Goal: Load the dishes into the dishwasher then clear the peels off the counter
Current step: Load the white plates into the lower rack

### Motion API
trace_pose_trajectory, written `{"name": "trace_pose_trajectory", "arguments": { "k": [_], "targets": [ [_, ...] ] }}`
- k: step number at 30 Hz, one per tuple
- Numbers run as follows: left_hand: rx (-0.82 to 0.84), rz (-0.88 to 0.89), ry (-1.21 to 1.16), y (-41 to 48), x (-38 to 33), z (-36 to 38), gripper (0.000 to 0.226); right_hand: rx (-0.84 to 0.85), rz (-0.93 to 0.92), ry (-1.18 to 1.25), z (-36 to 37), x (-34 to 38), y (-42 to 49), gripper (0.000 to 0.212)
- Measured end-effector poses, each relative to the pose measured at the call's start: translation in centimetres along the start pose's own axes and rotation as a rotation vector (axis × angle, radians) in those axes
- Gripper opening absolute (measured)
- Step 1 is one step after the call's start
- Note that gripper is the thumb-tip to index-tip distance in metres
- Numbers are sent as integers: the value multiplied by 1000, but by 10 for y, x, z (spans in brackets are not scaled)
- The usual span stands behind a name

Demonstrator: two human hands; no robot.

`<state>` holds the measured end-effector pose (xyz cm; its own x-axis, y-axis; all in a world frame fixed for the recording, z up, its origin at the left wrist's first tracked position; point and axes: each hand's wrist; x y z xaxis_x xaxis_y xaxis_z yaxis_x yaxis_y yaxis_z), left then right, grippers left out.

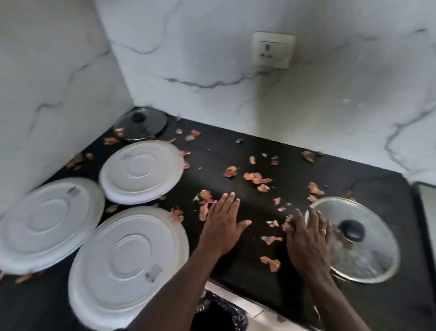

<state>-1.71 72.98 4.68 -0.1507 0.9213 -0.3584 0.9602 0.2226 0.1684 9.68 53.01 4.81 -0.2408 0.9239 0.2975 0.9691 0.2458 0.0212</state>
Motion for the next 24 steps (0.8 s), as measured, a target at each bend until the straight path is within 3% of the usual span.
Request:
{"name": "trace_pose_trajectory", "arguments": {
  "k": [10, 16, 21, 24],
  "targets": [
    [-129, -425, 80, -104, 90, -51, 67, 268, -441, -5, 44, 159, -35, 51],
    [-213, -810, 71, -182, 115, -70, 74, 464, -649, 16, 61, 213, -80, 54],
    [-229, -1188, 69, -241, 122, -78, 84, 535, -553, 19, 72, 232, -97, 64],
    [-221, -1290, 33, -251, 123, -80, 85, 534, -470, 24, 75, 236, -99, 70]
  ]
}}
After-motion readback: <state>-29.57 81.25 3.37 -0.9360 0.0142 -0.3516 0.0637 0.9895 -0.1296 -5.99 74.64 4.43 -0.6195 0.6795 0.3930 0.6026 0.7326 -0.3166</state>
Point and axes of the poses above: each hand's wrist, its own y-axis towards the middle knuckle, its own z-axis out of the palm, x = y × z, and after that the axes turned 12 degrees about z, right-handed
